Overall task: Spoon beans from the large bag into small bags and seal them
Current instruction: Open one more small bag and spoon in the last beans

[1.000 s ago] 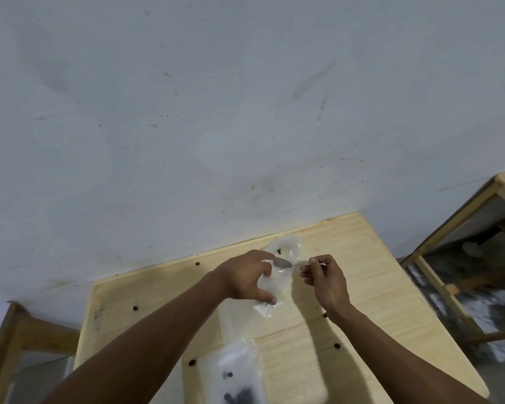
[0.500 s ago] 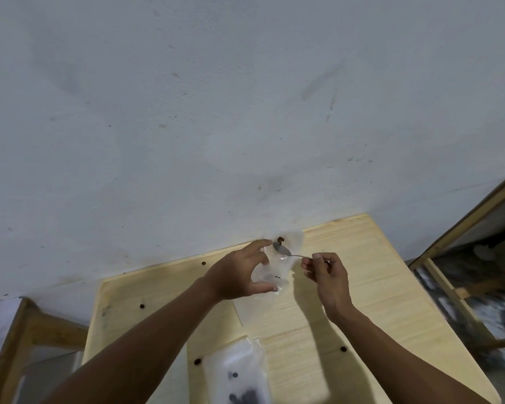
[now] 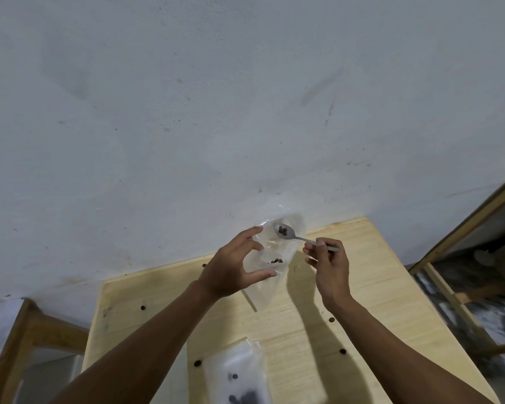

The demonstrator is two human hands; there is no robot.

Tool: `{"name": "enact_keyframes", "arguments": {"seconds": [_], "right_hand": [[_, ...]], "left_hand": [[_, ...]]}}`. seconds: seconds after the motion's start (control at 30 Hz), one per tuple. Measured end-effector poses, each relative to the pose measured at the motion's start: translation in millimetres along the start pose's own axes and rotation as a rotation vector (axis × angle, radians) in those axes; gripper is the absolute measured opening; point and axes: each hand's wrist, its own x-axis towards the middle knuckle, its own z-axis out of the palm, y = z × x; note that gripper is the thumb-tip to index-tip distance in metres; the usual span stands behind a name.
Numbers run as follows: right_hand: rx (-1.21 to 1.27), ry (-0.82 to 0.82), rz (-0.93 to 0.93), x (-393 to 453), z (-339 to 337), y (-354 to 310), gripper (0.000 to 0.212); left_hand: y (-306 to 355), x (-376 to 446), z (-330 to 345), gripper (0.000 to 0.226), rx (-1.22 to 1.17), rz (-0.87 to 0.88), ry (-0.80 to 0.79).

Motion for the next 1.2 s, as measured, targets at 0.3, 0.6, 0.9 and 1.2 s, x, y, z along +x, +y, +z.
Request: {"name": "enact_keyframes", "arguments": {"seconds": [0.3, 0.6, 0.9, 1.2], "right_hand": [[0.020, -0.026, 0.055, -3.5, -5.7, -10.3, 0.012], [-0.115, -0.060, 0.011, -7.6, -35.3, -22.4, 0.023], [-0.154, -0.072, -0.116, -18.6, -51.2, -32.0, 0.025], [-0.368, -0.371, -0.320, -34.0, -28.4, -51.9, 0.023]], "left_hand": [[-1.5, -3.5, 6.3, 0.061, 0.031, -0.113, -0.061], [-4.5, 5.7, 28.1, 0.072, 0.037, -0.399, -0.341], [3.5, 4.8, 33.6, 0.079, -0.065, -0.564, -0.301], [24.2, -4.8, 27.9, 0.071, -0.163, -0.560, -0.102]]}}
